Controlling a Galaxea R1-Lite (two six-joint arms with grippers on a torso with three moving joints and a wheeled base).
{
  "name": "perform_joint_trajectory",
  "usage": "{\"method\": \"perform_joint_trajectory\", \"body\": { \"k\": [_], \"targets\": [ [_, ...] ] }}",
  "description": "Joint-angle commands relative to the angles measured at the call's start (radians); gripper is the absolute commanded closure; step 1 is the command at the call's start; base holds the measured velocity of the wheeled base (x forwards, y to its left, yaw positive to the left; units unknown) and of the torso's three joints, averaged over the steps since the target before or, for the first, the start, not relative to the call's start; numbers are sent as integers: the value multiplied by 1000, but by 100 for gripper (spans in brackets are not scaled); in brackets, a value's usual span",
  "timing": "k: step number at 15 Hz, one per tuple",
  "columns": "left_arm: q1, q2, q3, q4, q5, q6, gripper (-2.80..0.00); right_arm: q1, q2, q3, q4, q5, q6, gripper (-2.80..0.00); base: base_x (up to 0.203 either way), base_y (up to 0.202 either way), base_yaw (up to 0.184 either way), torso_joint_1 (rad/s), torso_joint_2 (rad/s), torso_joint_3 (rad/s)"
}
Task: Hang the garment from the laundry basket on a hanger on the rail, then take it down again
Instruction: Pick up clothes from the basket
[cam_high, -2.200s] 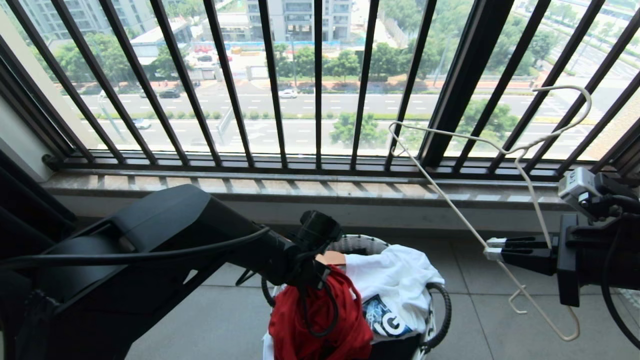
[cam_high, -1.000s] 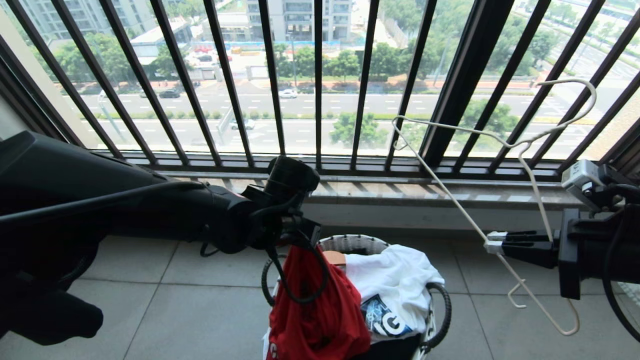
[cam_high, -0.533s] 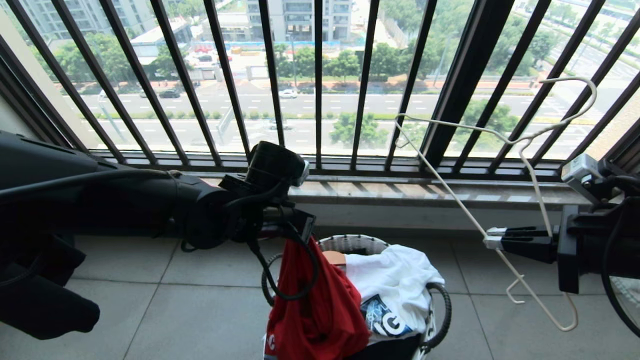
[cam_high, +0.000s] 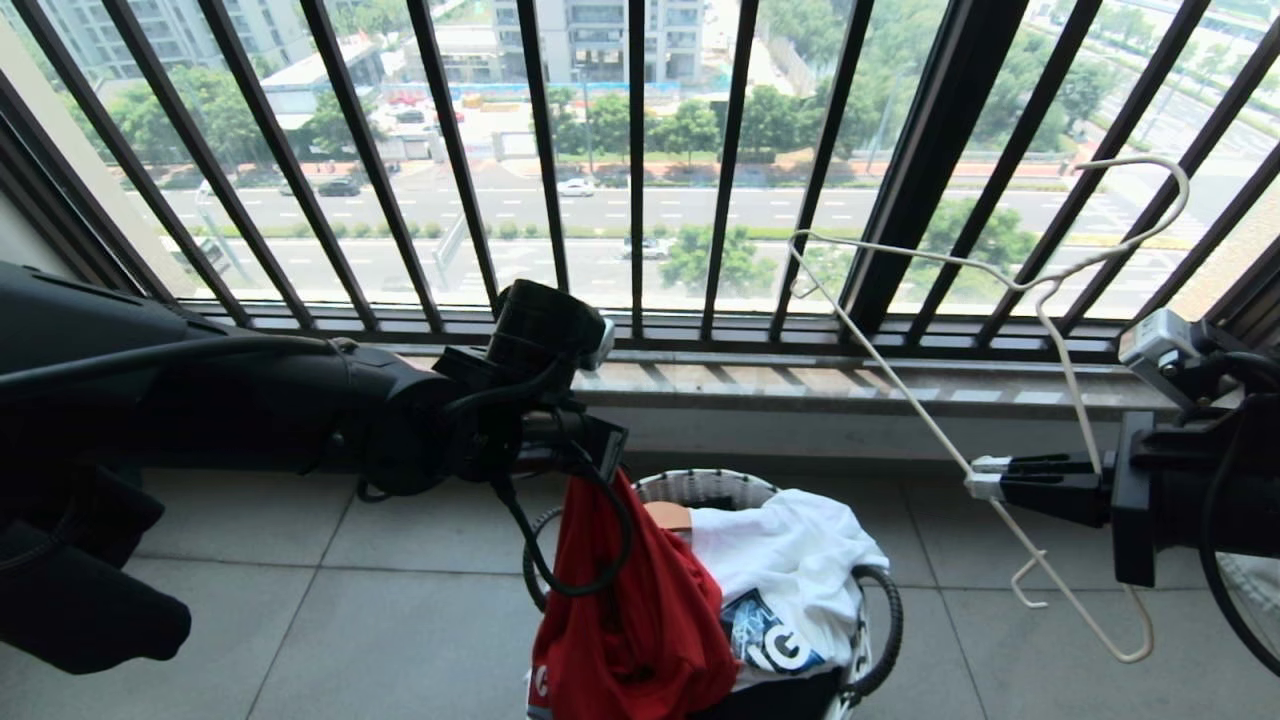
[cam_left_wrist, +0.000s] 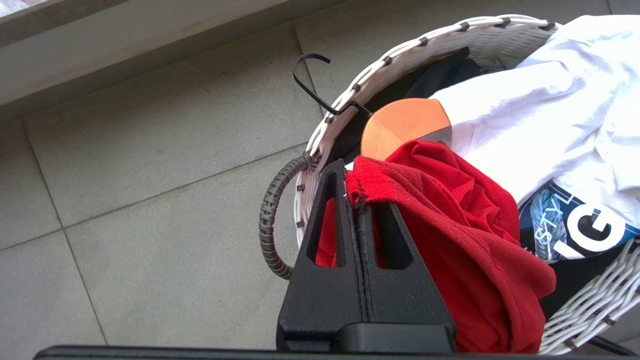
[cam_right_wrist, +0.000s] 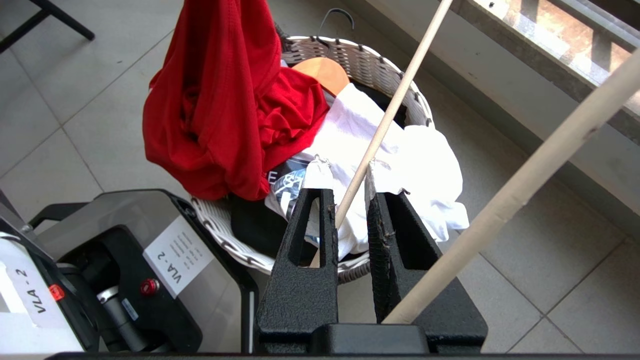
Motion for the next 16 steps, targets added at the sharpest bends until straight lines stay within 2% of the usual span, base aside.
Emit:
{"method": "perform_joint_trajectory", "body": {
  "k": [1, 4, 11, 16],
  "targets": [
    [0, 5, -1, 0, 3, 2, 0, 0, 2, 0, -1, 4, -2, 0, 0, 0, 0, 0, 0, 0],
    [-1, 6, 1, 1, 3, 13, 0, 0, 2, 0, -1, 4, -2, 0, 0, 0, 0, 0, 1, -54],
    [-3, -2, 11, -1, 3, 16, 0, 0, 2, 0, -1, 4, -2, 0, 0, 0, 0, 4, 2, -167],
    [-7, -14, 10, 0, 3, 16, 0, 0, 2, 0, -1, 4, -3, 0, 0, 0, 0, 2, 1, -16]
  ]
}}
